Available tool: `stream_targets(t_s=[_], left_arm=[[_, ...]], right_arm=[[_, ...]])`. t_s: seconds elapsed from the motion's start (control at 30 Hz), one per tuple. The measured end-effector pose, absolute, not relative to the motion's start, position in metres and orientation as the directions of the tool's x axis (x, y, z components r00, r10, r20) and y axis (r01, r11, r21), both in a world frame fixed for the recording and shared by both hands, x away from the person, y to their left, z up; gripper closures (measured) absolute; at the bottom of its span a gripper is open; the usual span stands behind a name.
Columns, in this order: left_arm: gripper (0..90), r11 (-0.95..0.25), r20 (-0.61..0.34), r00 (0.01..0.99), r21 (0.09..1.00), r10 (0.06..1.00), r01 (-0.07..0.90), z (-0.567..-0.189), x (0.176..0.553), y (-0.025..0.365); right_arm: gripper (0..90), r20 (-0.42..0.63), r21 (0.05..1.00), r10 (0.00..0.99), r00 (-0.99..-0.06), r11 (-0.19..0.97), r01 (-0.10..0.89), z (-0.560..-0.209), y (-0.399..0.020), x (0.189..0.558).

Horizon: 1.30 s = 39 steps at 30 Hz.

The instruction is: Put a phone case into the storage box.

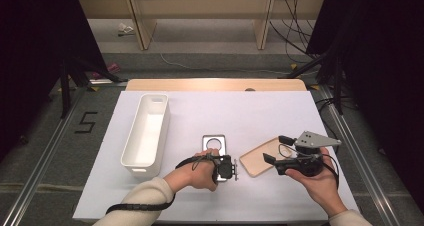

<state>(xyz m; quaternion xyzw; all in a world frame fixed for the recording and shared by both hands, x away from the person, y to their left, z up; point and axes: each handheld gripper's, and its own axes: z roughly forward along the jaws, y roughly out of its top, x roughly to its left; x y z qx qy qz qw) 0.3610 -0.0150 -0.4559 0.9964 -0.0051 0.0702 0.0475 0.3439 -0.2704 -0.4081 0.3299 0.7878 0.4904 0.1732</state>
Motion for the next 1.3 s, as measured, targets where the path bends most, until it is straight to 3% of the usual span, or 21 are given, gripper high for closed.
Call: stream_targets(t_s=[0.53, 1.3], left_arm=[[85.3, -0.996, 0.156, 0.987, 0.080, -0.022, -0.035, -0.456, 0.354, -0.016], [88.6, -0.991, 0.173, 0.985, 0.126, -0.018, -0.040, -0.455, 0.351, -0.008]], right_arm=[[16.3, 0.051, 0.885, 0.688, -0.724, 0.305, 0.352, -0.409, -0.270, 0.344], [16.3, 0.053, 0.884, 0.688, -0.723, 0.304, 0.355, -0.409, -0.270, 0.344]])
